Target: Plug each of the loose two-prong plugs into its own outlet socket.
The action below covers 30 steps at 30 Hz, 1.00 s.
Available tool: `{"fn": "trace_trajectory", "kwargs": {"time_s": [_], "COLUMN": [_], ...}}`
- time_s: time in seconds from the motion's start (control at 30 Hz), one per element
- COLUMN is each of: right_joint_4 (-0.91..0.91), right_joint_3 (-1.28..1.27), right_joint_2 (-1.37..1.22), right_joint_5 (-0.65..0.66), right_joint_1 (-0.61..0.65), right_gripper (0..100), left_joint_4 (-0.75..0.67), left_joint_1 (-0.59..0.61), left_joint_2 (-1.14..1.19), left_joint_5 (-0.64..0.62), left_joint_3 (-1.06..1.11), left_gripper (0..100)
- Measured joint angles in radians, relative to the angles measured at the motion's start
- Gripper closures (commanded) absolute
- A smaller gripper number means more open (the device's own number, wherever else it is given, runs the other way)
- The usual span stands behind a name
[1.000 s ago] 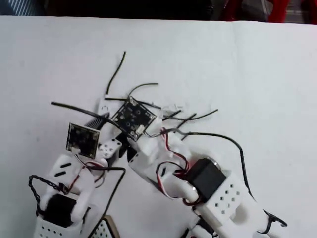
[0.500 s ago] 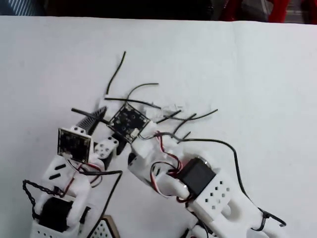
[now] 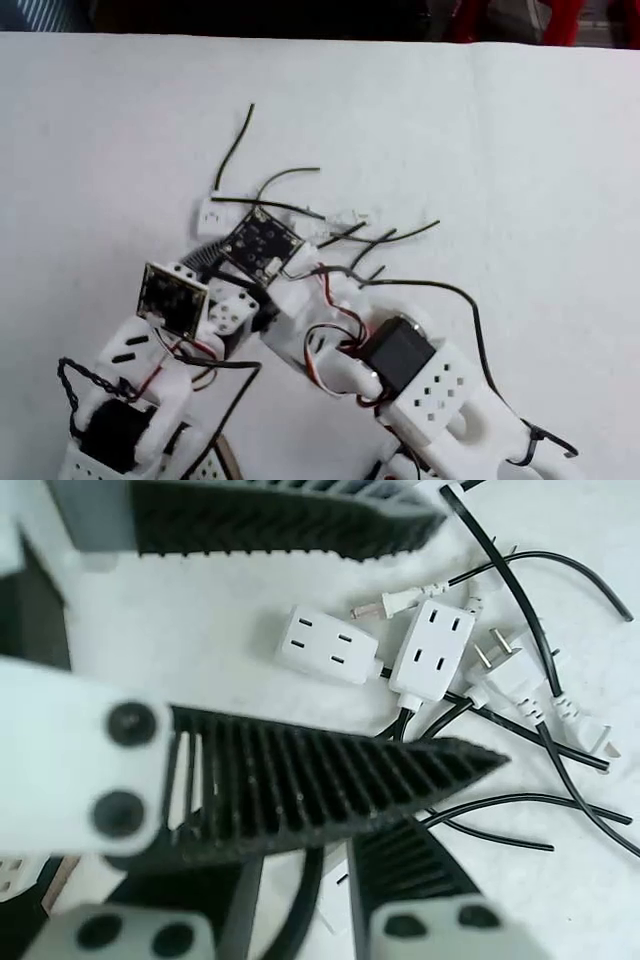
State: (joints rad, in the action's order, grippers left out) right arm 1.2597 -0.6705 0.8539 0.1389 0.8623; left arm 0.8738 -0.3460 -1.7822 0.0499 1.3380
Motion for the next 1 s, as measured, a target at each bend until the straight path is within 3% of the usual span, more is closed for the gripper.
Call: {"fn": "trace_trajectory", "kwargs": {"time_s": [0.2, 0.37, 0.63, 0.8, 1.0], "right_joint_4": [-0.002, -0.028, -0.218, -0.339, -0.390], "right_joint_3": [0.000, 0.000, -0.057, -0.152, -0.180], "right_joint_2": [0.000, 0.000, 0.000, 0.000, 0.000], "right_joint_5": [0.002, 0.002, -0.109, -0.140, -0.140], "right_joint_1": [-0.103, -0.311, -0.643, -0.706, -0.704], "right_gripper": [98.0, 98.1, 98.1, 98.1, 98.1], "left_joint_4": [0.000, 0.038, 0.118, 0.189, 0.281], "left_joint_1": [0.046, 0.160, 0.178, 0.147, 0.143], "left_joint_2": [0.002, 0.009, 0.017, 0.100, 0.485], "left_joint_5": [0.000, 0.037, 0.094, 0.094, 0.100], "left_joint_3": [0.000, 0.000, 0.014, -0.044, -0.284], "left_gripper": [75, 75, 73, 72, 72]}}
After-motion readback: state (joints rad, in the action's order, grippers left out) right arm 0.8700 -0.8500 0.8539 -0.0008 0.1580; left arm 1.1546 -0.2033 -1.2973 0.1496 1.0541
